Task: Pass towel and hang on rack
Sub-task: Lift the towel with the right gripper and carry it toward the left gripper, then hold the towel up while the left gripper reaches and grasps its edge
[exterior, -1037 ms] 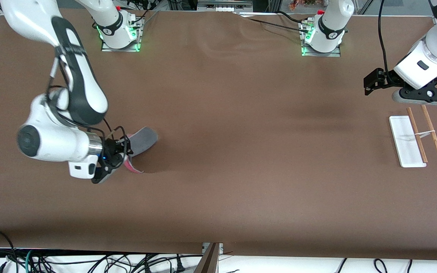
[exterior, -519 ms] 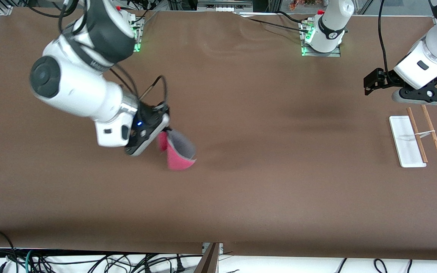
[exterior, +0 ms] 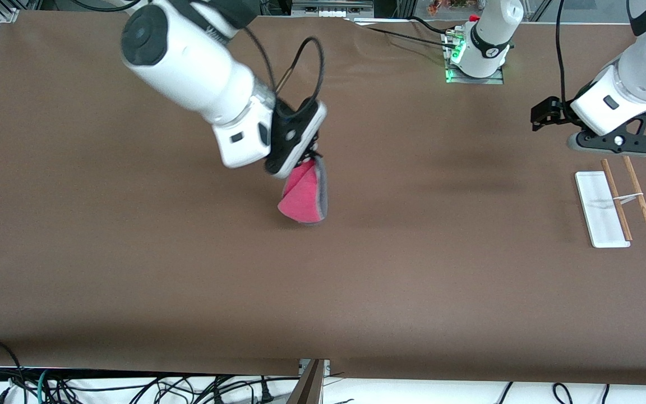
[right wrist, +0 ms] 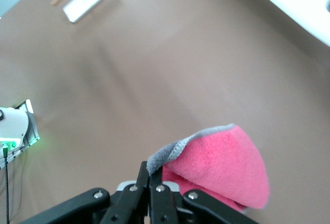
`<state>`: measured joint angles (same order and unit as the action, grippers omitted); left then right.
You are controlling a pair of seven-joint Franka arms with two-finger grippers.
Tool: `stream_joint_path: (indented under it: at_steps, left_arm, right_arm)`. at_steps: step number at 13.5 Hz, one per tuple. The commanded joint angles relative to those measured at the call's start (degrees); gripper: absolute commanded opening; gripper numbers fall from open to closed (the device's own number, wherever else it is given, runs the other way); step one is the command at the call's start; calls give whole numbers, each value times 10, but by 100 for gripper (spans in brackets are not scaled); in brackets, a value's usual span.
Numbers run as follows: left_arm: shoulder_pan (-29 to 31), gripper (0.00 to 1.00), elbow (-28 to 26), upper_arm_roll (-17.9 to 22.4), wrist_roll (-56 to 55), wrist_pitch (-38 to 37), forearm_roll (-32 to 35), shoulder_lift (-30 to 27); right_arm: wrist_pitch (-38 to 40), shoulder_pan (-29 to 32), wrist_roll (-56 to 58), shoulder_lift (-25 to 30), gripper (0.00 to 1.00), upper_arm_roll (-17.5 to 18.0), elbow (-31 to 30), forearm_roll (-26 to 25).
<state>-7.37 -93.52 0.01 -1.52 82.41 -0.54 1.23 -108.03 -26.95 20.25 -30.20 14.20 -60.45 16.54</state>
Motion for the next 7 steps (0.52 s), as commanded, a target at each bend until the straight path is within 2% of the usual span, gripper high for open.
stream_joint_path:
  at_steps: [1, 5, 7]
  left_arm:
    - [-3, 100, 26, 3, 13, -19, -59, 30]
    - [-11, 100, 26, -4, 27, 13, -164, 71]
    - [-11, 100, 23, -5, 117, 28, -219, 88]
  right_arm:
    - [-15, -22, 51, 0, 0, 6, 7, -12]
    - [-46, -59, 79, -12, 0, 5, 4, -39]
    - [-52, -65, 89, -17, 0, 5, 3, -40]
